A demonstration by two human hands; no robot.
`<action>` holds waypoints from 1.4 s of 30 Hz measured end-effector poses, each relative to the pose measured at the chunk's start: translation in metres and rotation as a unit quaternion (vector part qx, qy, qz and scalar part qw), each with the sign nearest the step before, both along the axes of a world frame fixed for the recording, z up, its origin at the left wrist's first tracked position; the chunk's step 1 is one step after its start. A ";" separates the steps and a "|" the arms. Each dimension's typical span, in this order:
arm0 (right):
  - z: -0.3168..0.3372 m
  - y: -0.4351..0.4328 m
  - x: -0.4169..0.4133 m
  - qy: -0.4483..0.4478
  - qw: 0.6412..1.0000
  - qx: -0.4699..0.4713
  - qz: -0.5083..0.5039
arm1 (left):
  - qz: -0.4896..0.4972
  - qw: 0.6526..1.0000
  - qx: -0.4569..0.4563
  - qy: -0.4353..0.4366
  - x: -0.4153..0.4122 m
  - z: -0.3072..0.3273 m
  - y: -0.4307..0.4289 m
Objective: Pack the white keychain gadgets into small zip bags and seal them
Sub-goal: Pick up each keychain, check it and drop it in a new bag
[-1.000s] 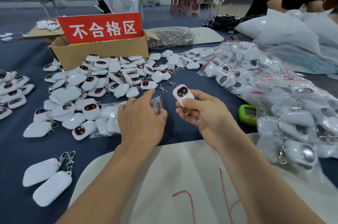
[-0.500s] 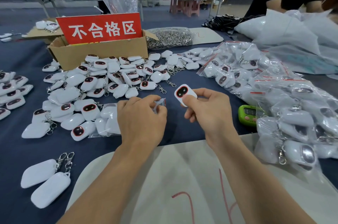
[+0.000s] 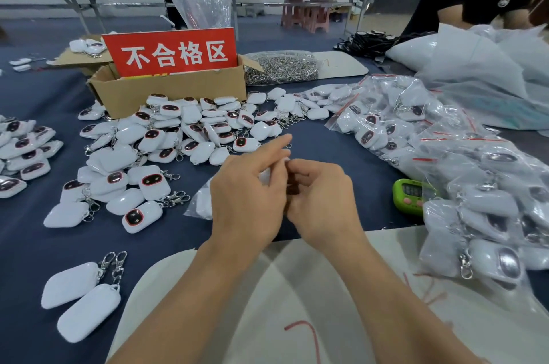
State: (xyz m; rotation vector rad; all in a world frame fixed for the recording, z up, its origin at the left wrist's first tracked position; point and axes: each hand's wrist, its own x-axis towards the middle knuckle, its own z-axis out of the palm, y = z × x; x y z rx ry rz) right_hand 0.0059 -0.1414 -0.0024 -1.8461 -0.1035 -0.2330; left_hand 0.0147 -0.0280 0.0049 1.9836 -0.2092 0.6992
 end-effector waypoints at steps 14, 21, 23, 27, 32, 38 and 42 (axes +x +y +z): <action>-0.004 -0.031 0.009 0.137 0.975 -0.049 -0.167 | -0.040 0.977 0.012 0.211 0.041 0.001 0.061; -0.003 -0.029 0.009 0.171 0.982 -0.084 -0.012 | -0.104 0.932 0.070 0.340 0.041 -0.007 0.073; -0.009 -0.028 0.012 0.148 0.989 -0.024 -0.005 | -0.139 0.920 -0.001 0.366 0.042 -0.004 0.075; -0.010 -0.026 0.015 0.103 0.988 0.111 -0.017 | -0.176 0.864 -0.236 0.408 0.041 0.002 0.077; -0.012 -0.033 0.022 0.043 0.953 0.299 0.002 | -0.276 0.811 -0.280 0.433 0.037 0.001 0.075; -0.012 -0.043 0.025 0.047 0.939 0.340 0.023 | -0.313 0.824 -0.228 0.414 0.037 -0.002 0.077; -0.008 -0.050 0.020 0.114 0.959 0.255 0.051 | -0.279 0.835 -0.279 0.384 0.040 -0.006 0.076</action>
